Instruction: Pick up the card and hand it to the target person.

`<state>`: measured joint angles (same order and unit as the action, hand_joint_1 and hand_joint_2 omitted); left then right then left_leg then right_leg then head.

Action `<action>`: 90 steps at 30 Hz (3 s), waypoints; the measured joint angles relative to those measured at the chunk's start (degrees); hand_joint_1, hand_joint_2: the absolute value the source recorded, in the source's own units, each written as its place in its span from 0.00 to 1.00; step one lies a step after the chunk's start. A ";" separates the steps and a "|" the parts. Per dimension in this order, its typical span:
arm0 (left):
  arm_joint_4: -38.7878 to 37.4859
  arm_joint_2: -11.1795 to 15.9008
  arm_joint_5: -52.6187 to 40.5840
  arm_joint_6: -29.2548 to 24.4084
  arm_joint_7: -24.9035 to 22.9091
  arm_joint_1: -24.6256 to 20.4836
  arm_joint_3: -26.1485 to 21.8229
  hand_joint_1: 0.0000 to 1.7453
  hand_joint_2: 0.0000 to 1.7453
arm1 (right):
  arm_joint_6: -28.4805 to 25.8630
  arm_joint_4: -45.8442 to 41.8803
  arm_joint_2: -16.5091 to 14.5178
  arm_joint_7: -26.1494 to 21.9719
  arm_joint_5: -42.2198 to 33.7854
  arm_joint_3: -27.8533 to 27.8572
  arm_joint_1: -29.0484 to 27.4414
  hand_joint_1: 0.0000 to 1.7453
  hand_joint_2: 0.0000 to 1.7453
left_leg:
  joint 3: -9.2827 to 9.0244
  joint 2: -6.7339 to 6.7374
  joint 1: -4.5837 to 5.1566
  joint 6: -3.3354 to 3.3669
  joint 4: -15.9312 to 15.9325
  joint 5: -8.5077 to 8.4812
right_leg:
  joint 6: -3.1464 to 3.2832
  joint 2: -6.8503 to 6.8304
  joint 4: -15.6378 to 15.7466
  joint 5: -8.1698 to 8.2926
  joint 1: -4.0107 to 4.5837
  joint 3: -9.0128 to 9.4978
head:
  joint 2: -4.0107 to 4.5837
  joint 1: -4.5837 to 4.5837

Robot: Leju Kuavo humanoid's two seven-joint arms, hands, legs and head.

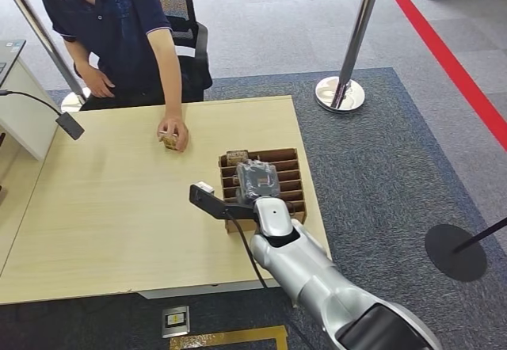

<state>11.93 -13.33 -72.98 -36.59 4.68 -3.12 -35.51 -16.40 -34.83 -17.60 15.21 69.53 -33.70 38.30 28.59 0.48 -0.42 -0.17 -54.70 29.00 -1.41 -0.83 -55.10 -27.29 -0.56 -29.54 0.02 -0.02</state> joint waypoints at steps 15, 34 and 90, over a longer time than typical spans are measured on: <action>0.00 -0.01 0.37 -0.44 0.79 -0.01 -0.36 0.00 0.00 | -2.09 0.21 -0.51 -2.00 -0.31 0.00 0.01 0.99 1.00 | 0.00 0.00 0.00 0.00 0.00 0.00 | 0.00 0.00 0.00 0.00 0.00 0.00 | 0.00 0.00; 0.00 -0.17 0.84 -0.46 1.72 -0.01 -0.48 0.00 0.00 | -0.73 -9.20 -0.55 -6.99 -3.92 -0.29 -1.11 0.97 1.00 | 0.00 0.00 0.00 0.00 0.00 0.00 | 0.00 0.00 0.00 0.00 0.00 -0.01 | 0.00 0.00; 0.00 -0.57 -0.51 -0.66 0.90 -0.86 -1.30 0.00 0.00 | -17.64 -2.89 -2.80 -13.51 -6.19 -5.90 3.89 0.91 1.00 | 0.03 0.00 0.00 0.00 0.00 0.00 | 0.00 0.00 -0.01 0.00 0.01 -0.02 | 0.00 0.00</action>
<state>11.93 -13.91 -73.49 -37.24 5.58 -3.98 -36.81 -34.04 -37.73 -20.40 1.69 63.34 -39.60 42.18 28.62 0.48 -0.42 -0.18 -54.70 29.00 -1.41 -0.83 -55.11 -27.29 -0.55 -29.56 0.02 -0.02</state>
